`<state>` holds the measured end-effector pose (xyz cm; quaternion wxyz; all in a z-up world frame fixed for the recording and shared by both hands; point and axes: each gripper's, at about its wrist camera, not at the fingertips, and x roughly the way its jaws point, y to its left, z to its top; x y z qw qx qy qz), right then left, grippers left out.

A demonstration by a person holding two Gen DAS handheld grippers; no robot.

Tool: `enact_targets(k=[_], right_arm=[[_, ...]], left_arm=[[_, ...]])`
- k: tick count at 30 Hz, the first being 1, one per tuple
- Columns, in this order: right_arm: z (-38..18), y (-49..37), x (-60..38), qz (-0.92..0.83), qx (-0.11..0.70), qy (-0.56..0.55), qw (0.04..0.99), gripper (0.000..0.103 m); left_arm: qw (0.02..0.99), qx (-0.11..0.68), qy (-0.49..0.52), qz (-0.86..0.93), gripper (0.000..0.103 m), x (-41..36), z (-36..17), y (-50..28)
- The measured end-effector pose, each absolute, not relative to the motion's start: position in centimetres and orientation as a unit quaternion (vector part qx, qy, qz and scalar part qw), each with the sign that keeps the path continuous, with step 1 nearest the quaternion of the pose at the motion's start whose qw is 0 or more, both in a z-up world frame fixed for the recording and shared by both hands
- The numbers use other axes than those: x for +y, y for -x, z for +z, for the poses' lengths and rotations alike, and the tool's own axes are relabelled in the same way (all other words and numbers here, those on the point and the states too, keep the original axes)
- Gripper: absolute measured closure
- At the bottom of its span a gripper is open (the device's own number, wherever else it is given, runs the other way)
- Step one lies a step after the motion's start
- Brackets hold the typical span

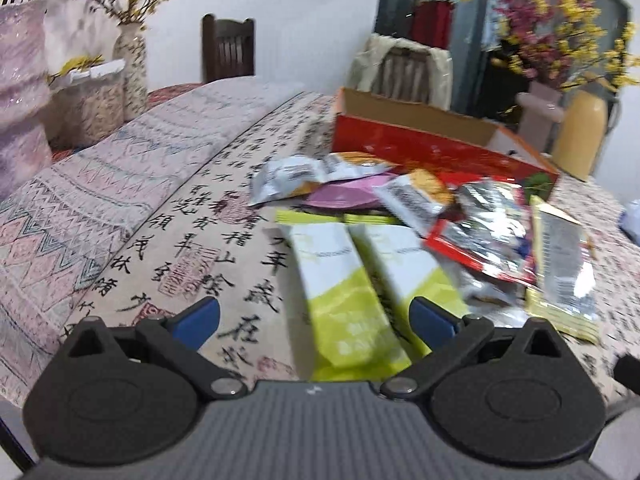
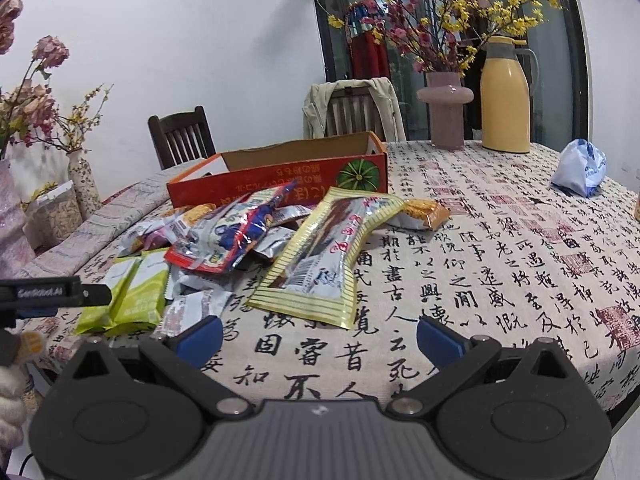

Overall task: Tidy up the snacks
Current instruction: 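Grasp a yellow-green snack bar with the left tool while the right tool grasps the long gold packet, then carry both snacks over the orange box and open both tools to drop them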

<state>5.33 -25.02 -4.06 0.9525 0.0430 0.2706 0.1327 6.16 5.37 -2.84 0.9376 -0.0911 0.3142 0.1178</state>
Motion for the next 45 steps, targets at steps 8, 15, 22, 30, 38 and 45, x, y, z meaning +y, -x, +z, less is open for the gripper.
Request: enact_targets(k=[8, 15, 22, 30, 38, 45], right_arm=[[-4.8, -6.3, -25.2, 0.127, 0.285, -0.044, 0.949, 0.0], [-5.1, -7.0, -24.9, 0.125, 0.291, -0.037, 0.948, 0.0], [-4.4, -8.9, -23.7, 0.119, 0.273, -0.013, 0.955, 0.0], [-3.9, -14.1, -22.0, 0.09, 0.281, -0.011, 0.956, 0.008], [-5.7, -16.4, -21.5, 0.088, 0.297, -0.047, 0.95, 0.048], [-5.8, -15.4, -22.0, 0.108, 0.286, -0.055, 0.951, 0.065]], left_arm=[[0.923, 0.345, 0.089, 0.145, 0.024, 5.8, -3.5, -9.5], [0.927, 0.339, 0.079, 0.137, 0.065, 5.4, -3.5, -9.7], [0.934, 0.323, 0.086, 0.13, 0.065, 6.0, -2.5, -9.0], [0.949, 0.283, 0.074, 0.116, 0.065, 5.7, 0.1, -8.6], [0.954, 0.273, 0.071, 0.096, 0.065, 4.9, 0.6, -9.2], [0.956, 0.273, 0.069, 0.082, 0.065, 4.4, 0.5, -9.9]])
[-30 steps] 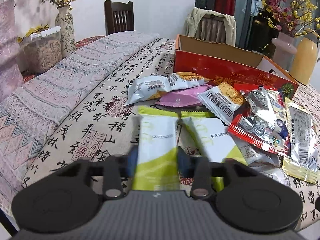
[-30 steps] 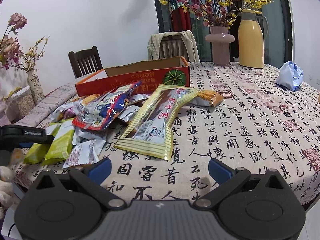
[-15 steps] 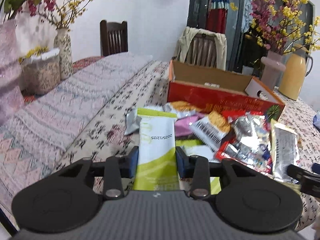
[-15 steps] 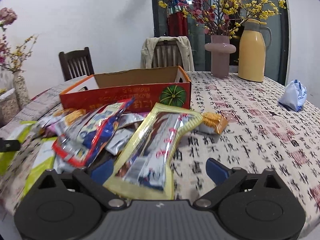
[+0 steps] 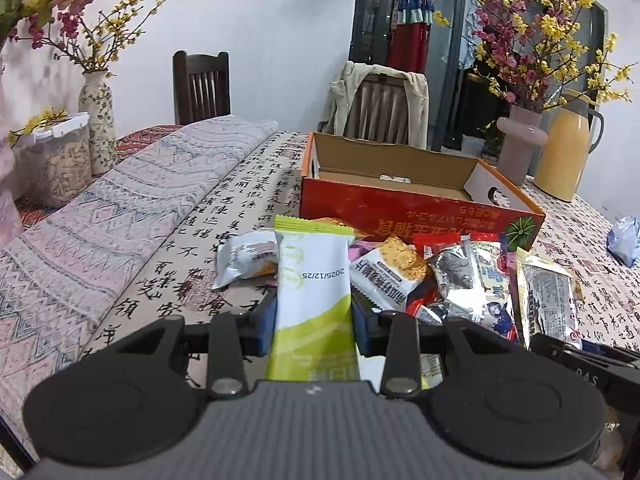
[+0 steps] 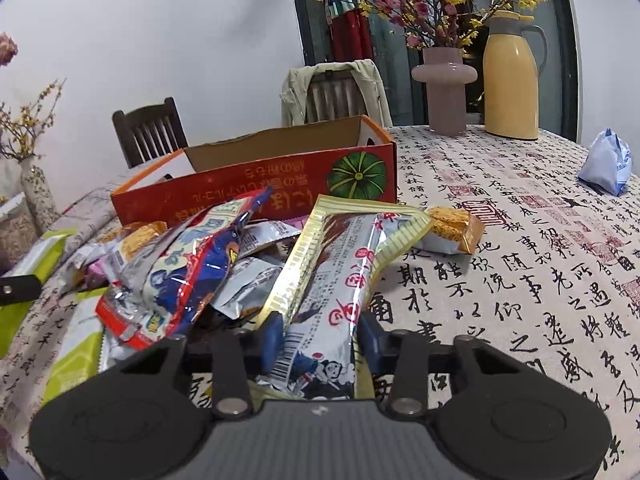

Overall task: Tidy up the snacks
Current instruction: 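Carry both snacks over the orange box and open both tools to drop them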

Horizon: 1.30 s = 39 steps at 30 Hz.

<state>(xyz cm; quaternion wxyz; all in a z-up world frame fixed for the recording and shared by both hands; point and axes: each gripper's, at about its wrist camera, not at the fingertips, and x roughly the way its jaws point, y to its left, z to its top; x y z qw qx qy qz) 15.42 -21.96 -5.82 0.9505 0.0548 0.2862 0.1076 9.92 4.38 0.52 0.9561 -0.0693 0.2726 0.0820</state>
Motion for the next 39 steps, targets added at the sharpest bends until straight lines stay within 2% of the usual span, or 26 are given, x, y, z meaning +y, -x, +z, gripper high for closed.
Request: enact_targets(k=[7, 19, 31, 39], right_arm=[[-4.9, -14.5, -22.9, 0.112, 0.268, -0.068, 0.954, 0.073], [0.3, -15.8, -24.5, 0.127, 0.214, -0.061, 0.967, 0.073], [5.4, -24.3, -23.5, 0.135, 0.195, -0.053, 0.97, 0.073], [5.6, -31.7, -20.7, 0.133, 0.22, -0.051, 0.965, 0.073]], left_arm=[[0.96, 0.265, 0.063, 0.073, 0.065, 3.8, 1.1, -10.7], [0.972, 0.226, 0.039, 0.057, 0.065, 2.4, 5.2, -14.1], [0.975, 0.212, 0.024, 0.065, 0.065, 2.0, 9.1, -21.9], [0.969, 0.229, 0.043, 0.079, 0.065, 3.0, 8.6, -28.0]])
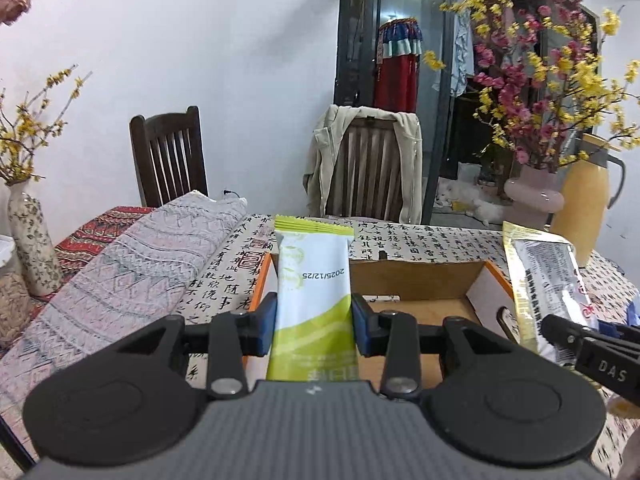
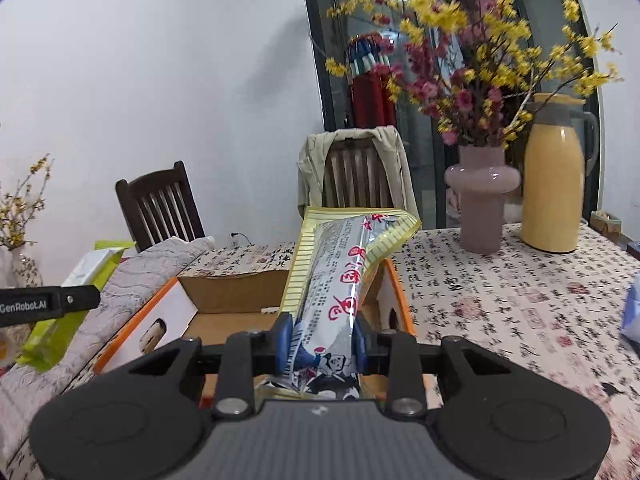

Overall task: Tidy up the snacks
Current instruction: 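Carry both snacks over the orange box and open both tools to drop them, then lift both tools out of the box back toward the snack pile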

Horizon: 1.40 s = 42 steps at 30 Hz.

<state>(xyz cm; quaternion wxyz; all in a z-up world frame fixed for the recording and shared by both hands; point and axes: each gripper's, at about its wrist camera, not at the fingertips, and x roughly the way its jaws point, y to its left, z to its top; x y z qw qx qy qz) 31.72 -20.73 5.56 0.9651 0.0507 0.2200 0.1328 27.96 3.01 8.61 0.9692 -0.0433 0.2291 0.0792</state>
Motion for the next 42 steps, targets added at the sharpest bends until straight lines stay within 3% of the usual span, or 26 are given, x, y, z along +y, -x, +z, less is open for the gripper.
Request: enact_targets(k=[15, 19, 21, 23, 26, 36, 42], right_arm=[[-0.2, -38.7, -19.1, 0.159, 0.272, -0.078, 0.946, 0.073], [-0.6, -38.6, -19.3, 0.155, 0.278, -0.08, 0.945, 0.067], [-0.2, -37.9, -19.5, 0.149, 0.267, -0.082, 0.949, 0.058], [0.3, -37.2, -20.0, 0.137, 0.247, -0.088, 0.955, 0.021], [1.0, -36.2, -20.7, 0.12, 0.216, -0.095, 0.964, 0.0], [2.1, -35.3, -21.3, 0.113, 0.199, -0.1, 0.968, 0.0], [4.4, -33.2, -21.6, 0.119, 0.171, -0.094, 0.973, 0.0]], left_arm=[[0.963, 0.259, 0.044, 0.066, 0.064, 3.8, 2.8, -34.3], [0.967, 0.244, 0.051, 0.054, 0.057, 3.9, 2.8, -33.4], [0.97, 0.232, 0.052, 0.053, 0.042, 3.7, 3.2, -32.9], [0.974, 0.213, 0.053, 0.059, 0.018, 3.6, 3.6, -32.2], [0.977, 0.193, 0.064, 0.07, 0.0, 3.8, 4.2, -31.4], [0.976, 0.19, 0.069, 0.077, 0.0, 3.9, 5.5, -30.5], [0.981, 0.154, 0.071, 0.092, 0.0, 3.8, 8.9, -27.5]])
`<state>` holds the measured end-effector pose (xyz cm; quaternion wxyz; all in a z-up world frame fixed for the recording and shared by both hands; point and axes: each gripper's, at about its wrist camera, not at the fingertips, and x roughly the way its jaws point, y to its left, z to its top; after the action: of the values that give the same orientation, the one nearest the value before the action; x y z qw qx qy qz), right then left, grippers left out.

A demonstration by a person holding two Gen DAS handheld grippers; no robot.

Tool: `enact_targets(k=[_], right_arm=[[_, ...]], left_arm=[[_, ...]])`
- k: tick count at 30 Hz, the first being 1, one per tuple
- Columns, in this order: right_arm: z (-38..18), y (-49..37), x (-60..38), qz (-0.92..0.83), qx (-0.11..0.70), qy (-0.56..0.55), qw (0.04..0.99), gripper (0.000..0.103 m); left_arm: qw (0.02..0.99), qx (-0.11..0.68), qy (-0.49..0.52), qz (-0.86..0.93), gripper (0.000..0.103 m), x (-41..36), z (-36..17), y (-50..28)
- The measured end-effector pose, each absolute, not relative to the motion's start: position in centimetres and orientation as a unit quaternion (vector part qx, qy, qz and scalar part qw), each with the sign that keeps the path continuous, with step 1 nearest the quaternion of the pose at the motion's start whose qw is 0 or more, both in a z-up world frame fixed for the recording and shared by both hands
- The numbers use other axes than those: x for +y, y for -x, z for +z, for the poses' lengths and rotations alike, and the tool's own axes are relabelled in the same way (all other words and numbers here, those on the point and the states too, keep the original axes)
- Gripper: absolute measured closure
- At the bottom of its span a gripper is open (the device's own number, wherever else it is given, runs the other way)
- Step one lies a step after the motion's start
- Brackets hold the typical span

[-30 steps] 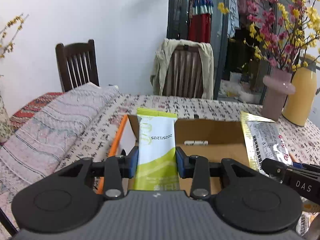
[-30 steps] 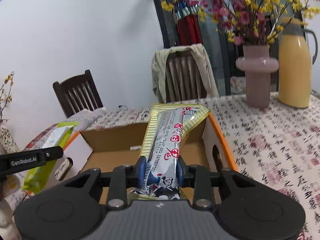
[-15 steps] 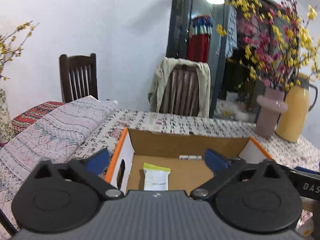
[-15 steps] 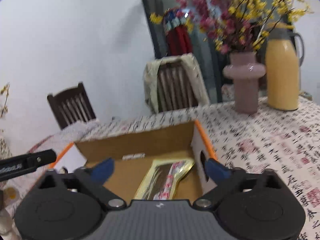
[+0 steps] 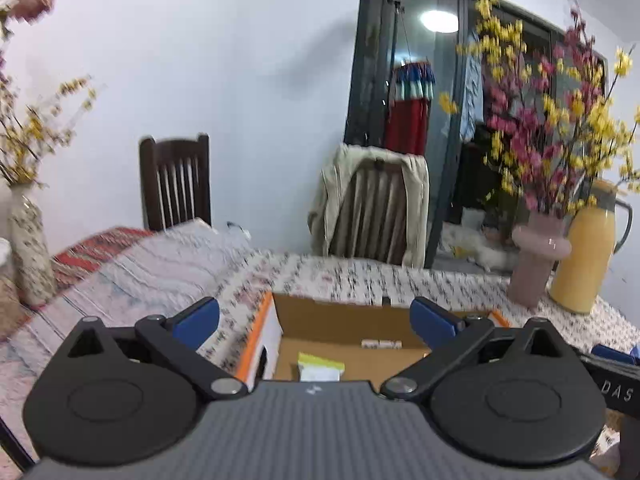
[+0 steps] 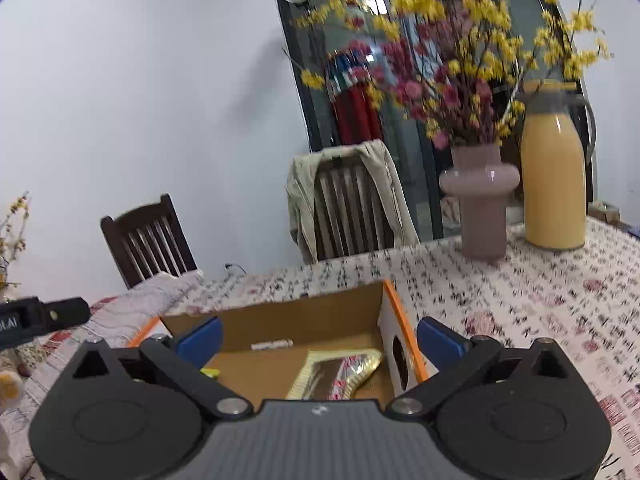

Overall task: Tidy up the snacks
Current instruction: 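Lift both tools out of the box back toward the snack pile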

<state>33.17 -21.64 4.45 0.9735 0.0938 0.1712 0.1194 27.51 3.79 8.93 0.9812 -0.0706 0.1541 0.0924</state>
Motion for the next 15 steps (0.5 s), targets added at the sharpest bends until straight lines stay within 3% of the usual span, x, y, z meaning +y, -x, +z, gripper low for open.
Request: enact_targets(k=[7, 15], right_arm=[[5.5, -28.6, -22.9, 0.126, 0.158, -0.06, 0.978, 0.0], [2.9, -23.6, -25.7, 0.113, 0.183, -0.025, 0.976, 0.0]], left_arm=[[0.983, 0.145, 0.077, 0.084, 0.0, 4.1, 10.5, -23.0], [0.976, 0.187, 0.053, 0.097, 0.0, 4.8, 7.1, -18.9]])
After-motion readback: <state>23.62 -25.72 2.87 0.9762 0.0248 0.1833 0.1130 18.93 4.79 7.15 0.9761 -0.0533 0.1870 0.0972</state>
